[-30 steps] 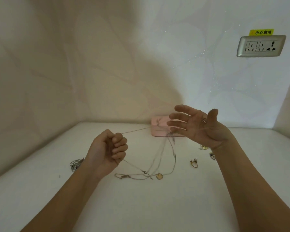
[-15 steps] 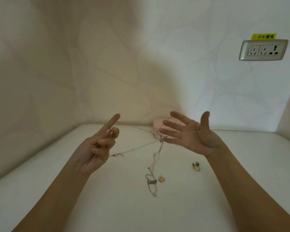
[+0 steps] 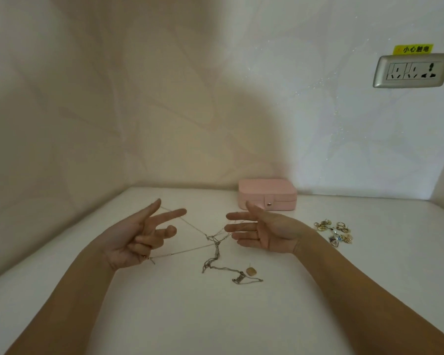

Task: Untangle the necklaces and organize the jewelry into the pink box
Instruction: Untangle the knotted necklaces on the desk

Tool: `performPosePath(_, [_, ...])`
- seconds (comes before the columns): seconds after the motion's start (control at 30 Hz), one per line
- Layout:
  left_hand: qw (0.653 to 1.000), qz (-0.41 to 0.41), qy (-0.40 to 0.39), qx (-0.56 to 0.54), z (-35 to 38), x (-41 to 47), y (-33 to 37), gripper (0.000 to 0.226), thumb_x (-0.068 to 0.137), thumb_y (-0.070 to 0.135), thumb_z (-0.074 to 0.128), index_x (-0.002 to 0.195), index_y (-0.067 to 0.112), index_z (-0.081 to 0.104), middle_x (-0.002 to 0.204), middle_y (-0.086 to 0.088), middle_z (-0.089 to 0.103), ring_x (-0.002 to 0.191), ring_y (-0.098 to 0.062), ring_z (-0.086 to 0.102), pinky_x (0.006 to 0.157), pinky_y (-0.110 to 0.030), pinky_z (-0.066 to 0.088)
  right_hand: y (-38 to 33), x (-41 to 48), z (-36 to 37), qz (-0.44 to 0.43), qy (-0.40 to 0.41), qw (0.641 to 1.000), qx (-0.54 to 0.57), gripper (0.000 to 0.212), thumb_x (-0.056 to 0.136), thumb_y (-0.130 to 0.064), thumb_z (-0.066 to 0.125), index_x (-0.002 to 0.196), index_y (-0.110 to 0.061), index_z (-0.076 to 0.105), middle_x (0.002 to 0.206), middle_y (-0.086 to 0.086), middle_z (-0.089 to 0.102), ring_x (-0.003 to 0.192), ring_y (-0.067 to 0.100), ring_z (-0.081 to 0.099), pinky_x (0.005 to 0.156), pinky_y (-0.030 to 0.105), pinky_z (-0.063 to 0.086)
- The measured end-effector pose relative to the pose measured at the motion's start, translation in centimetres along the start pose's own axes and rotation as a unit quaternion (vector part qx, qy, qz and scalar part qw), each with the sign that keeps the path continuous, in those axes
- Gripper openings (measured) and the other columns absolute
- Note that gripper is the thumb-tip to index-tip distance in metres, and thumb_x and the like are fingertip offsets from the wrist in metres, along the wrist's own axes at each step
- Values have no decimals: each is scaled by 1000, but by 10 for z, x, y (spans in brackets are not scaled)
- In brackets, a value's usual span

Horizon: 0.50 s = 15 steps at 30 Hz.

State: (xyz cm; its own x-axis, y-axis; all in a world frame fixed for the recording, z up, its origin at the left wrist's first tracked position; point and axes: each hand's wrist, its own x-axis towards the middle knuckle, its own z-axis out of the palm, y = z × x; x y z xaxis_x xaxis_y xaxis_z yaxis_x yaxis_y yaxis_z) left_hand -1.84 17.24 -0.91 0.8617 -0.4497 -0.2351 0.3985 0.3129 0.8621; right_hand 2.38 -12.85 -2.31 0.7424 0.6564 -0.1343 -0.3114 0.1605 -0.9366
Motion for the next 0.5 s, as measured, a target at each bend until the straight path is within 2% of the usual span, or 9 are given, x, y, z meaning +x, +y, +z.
performPosePath(0.1, [992, -40, 106, 51, 3, 1, -6, 60, 79, 51, 54, 126, 15, 58, 69, -4, 54, 31, -1, 22, 25, -9, 15, 2, 7, 3, 31, 101, 994, -4, 46, 80, -35, 65, 110, 0, 63, 101, 14, 70, 73, 15, 71, 54, 19, 54])
performPosePath(0.17, [985, -63, 136, 80, 2, 0, -8, 58, 80, 50, 54, 124, 14, 59, 71, -5, 55, 33, -2, 21, 25, -9, 17, 2, 11, 0, 27, 152, 988, -17, 31, 85, -23, 66, 104, 2, 64, 96, 15, 71, 66, 13, 70, 51, 17, 53])
performPosePath(0.27, [972, -87, 174, 133, 3, 0, -8, 49, 85, 47, 56, 115, 9, 65, 68, -6, 57, 36, -4, 24, 27, -12, 22, 4, 15, -9, 3, 231, 968, -93, 12, 82, 0, 70, 93, 3, 67, 90, 18, 70, 68, 17, 69, 60, 21, 57])
performPosePath(0.33, [951, -90, 219, 198, 7, 0, -7, 43, 90, 40, 57, 109, 3, 68, 65, -5, 58, 38, -7, 32, 31, -15, 30, 3, 18, -14, -14, 277, 941, -195, 17, 77, 10, 69, 89, -1, 69, 93, 19, 70, 77, 21, 68, 75, 28, 59])
performPosePath(0.37, [932, -89, 252, 244, 9, 1, -7, 36, 92, 33, 58, 104, 0, 68, 63, -6, 59, 39, -9, 39, 35, -17, 35, 2, 18, -13, -10, 293, 918, -266, 22, 76, 13, 66, 90, -4, 70, 94, 16, 69, 83, 22, 65, 82, 30, 57])
performPosePath(0.43, [867, -82, 340, 354, 11, 5, -7, 18, 92, 14, 58, 87, -1, 67, 65, -9, 61, 44, -18, 53, 45, -22, 47, 0, 19, -3, -5, 323, 840, -436, 34, 80, 11, 57, 103, -11, 69, 100, 2, 61, 96, 18, 59, 79, 25, 49])
performPosePath(0.5, [748, -75, 418, 511, 11, 5, -5, 15, 89, 5, 52, 84, 0, 66, 72, -11, 64, 57, -24, 60, 54, -25, 49, 2, 21, 12, -56, 335, 763, -550, 33, 85, 2, 57, 110, -16, 67, 105, -5, 54, 100, 11, 54, 76, 16, 38])
